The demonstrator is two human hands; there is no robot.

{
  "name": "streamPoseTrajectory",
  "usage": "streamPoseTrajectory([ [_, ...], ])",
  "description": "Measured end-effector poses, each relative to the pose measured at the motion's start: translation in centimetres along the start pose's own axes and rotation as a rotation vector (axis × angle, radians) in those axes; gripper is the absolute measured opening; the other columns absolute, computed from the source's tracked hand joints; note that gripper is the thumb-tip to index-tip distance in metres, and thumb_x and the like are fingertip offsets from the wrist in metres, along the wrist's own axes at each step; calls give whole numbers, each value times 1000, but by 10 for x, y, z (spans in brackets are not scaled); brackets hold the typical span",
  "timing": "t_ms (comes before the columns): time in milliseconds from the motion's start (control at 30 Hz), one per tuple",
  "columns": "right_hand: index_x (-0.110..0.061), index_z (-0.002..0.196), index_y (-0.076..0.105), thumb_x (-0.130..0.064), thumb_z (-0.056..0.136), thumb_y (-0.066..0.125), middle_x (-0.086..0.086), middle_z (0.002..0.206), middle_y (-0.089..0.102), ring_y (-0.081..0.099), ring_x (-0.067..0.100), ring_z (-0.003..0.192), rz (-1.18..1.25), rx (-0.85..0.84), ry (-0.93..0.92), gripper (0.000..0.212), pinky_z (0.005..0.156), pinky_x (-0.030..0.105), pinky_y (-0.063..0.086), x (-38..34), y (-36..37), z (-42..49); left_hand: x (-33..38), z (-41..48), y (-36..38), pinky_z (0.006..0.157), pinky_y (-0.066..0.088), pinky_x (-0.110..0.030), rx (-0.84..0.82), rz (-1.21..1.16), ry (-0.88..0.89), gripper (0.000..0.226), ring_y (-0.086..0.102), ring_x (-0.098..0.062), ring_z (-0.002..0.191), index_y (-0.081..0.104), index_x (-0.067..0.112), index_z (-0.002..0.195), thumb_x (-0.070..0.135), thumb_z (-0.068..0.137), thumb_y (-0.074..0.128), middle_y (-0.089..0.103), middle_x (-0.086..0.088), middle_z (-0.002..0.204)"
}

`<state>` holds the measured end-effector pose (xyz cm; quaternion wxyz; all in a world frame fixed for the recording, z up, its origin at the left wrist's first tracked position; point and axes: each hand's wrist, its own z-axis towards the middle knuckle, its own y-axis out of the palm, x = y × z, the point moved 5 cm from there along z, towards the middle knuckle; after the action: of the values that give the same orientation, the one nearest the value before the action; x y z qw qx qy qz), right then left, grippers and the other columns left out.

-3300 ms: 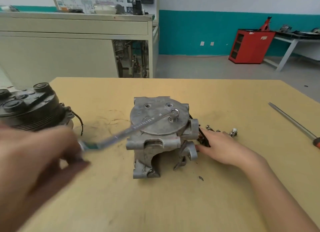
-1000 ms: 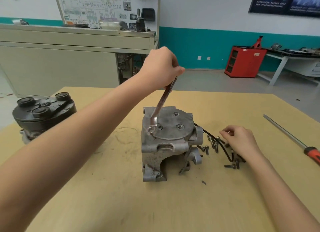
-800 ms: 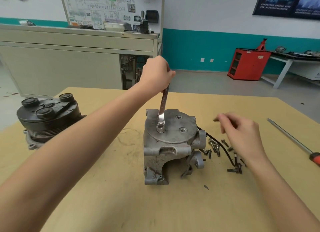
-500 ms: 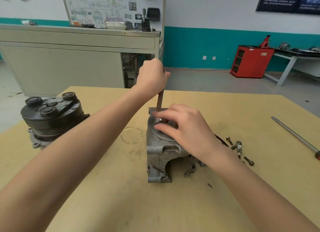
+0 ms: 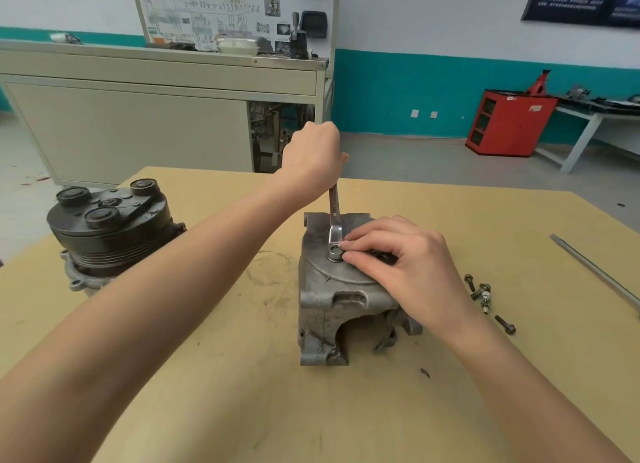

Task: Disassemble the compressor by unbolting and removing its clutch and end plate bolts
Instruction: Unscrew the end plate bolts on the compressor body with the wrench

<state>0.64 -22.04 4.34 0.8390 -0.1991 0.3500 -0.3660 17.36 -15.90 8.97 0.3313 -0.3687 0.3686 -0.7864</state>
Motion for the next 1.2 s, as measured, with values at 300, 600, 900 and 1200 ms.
streamPoseTrajectory([
  [300,-4,85,71,-12,86,60,3,88,70,60,24,86,-186,-109,-200,13,68,46,52,-6,6,-7,-8,-8,5,55,31,-28,-56,230,133,29,52,-21,69,59,10,115,29,104,40,53,-4,84],
  [600,-7,108,72,-23,91,51,9,108,63,52,18,88,-205,-58,-193,31,81,26,44,-3,11,-13,-10,-3,-2,66,41,-33,-25,186,123,30,63,-27,79,62,11,114,32,102,45,58,-4,84],
  [900,-8,116,67,-26,91,52,-1,127,61,61,12,107,-225,-2,-235,34,83,35,46,-4,14,-22,-6,-4,4,61,34,-33,-62,280,190,30,49,-24,75,58,12,118,31,103,39,59,-8,97],
  [1200,-9,148,9,-76,78,30,7,153,29,18,13,141,-376,-84,174,99,113,21,5,14,18,-35,-62,-27,-22,64,42,-34,-117,379,64,31,55,-28,77,59,13,111,35,103,39,57,-6,86],
])
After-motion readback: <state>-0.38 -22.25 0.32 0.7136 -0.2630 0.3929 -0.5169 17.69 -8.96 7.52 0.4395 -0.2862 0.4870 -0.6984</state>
